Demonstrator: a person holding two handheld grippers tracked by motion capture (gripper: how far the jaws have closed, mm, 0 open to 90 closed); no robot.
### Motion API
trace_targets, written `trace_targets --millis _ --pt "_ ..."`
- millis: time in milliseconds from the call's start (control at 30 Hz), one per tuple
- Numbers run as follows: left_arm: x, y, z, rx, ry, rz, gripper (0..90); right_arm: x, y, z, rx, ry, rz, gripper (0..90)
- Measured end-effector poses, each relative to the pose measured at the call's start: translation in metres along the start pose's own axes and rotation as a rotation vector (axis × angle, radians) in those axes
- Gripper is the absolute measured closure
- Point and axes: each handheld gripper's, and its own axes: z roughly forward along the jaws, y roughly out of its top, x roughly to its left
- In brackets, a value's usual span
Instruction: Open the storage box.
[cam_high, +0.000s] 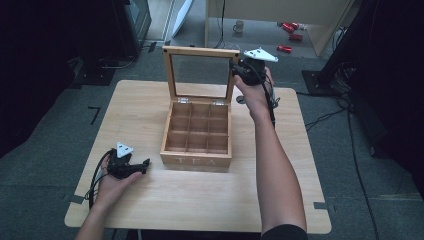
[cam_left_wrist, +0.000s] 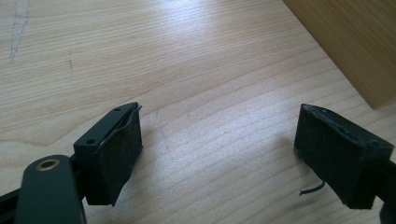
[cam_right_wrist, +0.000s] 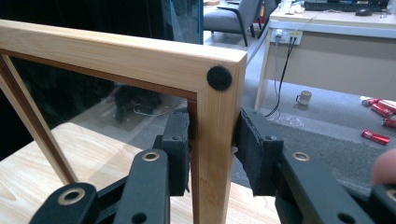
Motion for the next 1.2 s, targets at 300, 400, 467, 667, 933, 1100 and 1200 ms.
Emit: trace_targets --millis 300,400,467,667,933,1100,1200 --pt "0.0 0.0 0.0 -0.001 0.0 -0.001 15.5 -0.008 0.005 0.017 0.009 0.002 0.04 66.5" --pt "0.0 0.001 0.001 -0.002 0.003 -0.001 15.9 -0.011 0.006 0.022 0.011 0.001 0.052 66.5" --pt "0.0 0.001 0.001 -0.002 0.003 -0.002 15.9 -0.013 0.007 0.026 0.015 0.002 0.062 66.5" --pt "0.0 0.001 0.001 -0.003 0.003 -0.003 15.9 -0.02 0.01 0.037 0.034 0.015 0.074 66.5" --pt "0.0 0.001 0.001 -0.006 0.003 -0.008 16.0 -0.027 0.015 0.052 0.071 0.02 0.102 66.5" --pt "0.0 0.001 0.001 -0.007 0.002 -0.01 16.0 -0.032 0.017 0.058 0.085 0.03 0.106 66.6" --pt "0.001 0.001 0.001 -0.007 0.002 -0.011 16.0 -0.034 0.017 0.061 0.089 0.037 0.112 66.7"
